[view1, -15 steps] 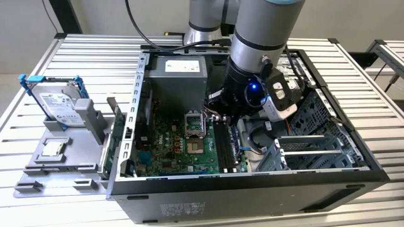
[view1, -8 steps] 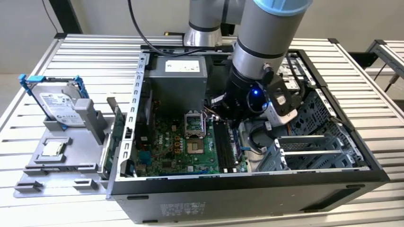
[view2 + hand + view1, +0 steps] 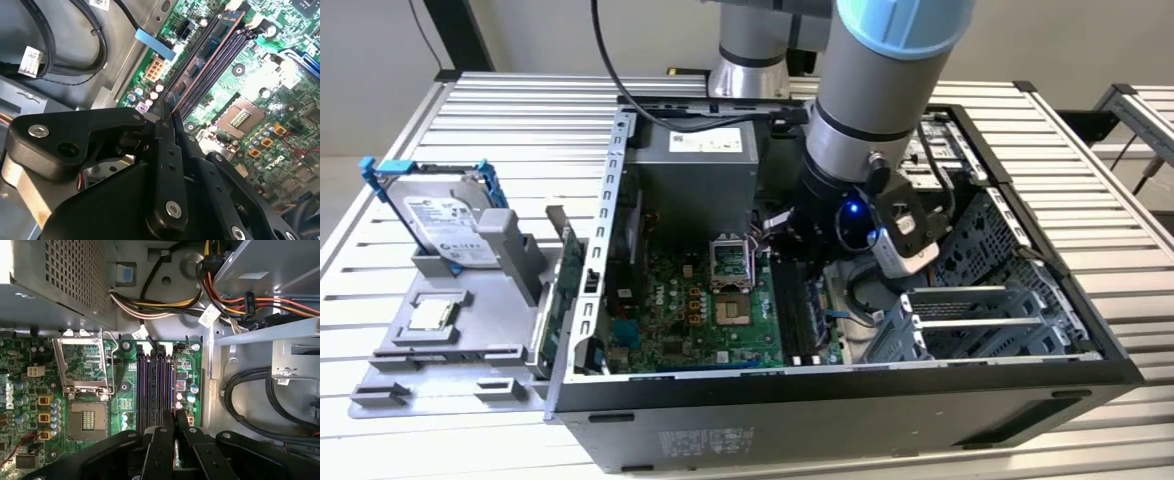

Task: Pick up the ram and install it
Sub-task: 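Insert the ram into the slot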

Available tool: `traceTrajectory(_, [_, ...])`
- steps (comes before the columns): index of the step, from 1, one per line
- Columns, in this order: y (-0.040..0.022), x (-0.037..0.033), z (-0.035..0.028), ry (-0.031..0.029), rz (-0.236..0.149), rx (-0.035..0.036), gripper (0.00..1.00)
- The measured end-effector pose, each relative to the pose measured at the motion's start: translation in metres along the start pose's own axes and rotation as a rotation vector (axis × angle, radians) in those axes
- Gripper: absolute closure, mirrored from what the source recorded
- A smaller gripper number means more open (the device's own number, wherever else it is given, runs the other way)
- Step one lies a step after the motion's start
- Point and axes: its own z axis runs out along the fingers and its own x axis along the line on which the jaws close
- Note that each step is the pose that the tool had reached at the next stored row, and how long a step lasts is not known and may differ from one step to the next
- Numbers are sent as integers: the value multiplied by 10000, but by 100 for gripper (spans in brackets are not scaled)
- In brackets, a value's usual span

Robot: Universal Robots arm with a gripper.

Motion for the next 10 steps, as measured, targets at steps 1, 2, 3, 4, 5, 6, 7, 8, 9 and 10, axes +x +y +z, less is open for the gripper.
traceTrajectory(1, [0, 3, 18, 0, 0, -1, 100])
traceTrajectory(2, [0, 3, 36, 0, -2, -1, 100])
traceTrajectory(3, [-1, 4, 55, 0, -3, 1, 100])
traceTrajectory(4, [-2, 4, 73, 0, -4, 0, 100])
traceTrajectory(5, [-3, 4, 92, 0, -3, 0, 100])
traceTrajectory(6, [-3, 5, 107, 0, -3, -2, 100])
traceTrajectory(7, [-3, 5, 111, 0, -3, -2, 100])
traceTrajectory(8, [-3, 6, 110, 1, -3, -1, 100])
traceTrajectory(9, [-3, 6, 110, 2, -4, 0, 100])
traceTrajectory(10, [-2, 6, 111, 4, -6, -1, 100])
